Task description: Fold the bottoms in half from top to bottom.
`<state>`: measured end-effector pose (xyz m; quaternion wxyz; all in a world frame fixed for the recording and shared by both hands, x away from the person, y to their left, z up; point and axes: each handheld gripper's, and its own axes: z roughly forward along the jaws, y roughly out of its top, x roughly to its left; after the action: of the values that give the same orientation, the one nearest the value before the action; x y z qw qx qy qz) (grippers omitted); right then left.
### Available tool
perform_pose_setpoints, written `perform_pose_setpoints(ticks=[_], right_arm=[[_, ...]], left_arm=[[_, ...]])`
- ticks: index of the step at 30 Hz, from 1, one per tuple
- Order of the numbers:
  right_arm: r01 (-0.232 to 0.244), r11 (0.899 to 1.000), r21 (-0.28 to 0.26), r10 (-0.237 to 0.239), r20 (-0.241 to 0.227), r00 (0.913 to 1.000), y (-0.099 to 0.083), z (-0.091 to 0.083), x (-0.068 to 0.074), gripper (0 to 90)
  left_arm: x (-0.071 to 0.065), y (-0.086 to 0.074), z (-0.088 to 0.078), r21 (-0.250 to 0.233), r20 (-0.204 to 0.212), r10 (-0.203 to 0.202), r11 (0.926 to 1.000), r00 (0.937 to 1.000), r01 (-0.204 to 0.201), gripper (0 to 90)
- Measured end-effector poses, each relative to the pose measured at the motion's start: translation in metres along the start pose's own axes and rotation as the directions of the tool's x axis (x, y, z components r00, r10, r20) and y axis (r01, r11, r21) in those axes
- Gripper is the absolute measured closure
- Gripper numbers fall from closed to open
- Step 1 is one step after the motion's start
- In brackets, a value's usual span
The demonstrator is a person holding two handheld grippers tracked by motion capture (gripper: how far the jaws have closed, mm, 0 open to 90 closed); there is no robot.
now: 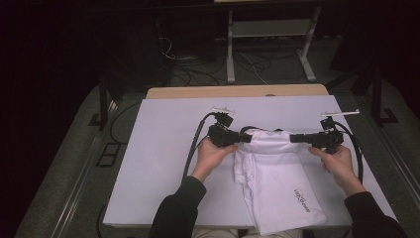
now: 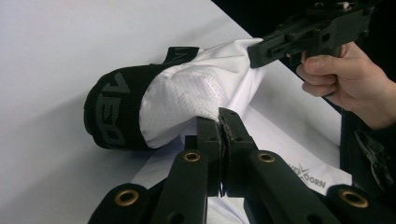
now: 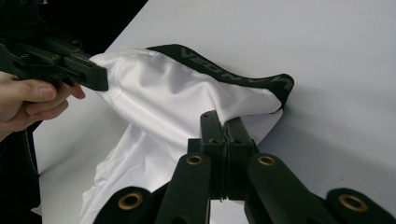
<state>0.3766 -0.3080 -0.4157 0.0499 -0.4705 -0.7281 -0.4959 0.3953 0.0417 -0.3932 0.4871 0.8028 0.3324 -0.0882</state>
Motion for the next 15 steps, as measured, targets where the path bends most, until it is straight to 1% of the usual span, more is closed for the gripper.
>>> perform_pose_setpoints(ticks=[10,15], right_arm=[[0.003,1.000,0.002,-0.003,0.008,1.0000,-0.009,-0.008,0.003,88.0],[0.008,1.000,0.004,-0.008,0.007,0.9999,-0.014,-0.012,0.005,88.0]], left_arm=[[-0.011,-0.006,0.002,0.000,0.038,0.029,0.9996,0.9989,-0.029,86.7],[-0.016,-0.008,0.001,0.001,0.049,0.045,0.9990,0.9978,-0.045,86.7]])
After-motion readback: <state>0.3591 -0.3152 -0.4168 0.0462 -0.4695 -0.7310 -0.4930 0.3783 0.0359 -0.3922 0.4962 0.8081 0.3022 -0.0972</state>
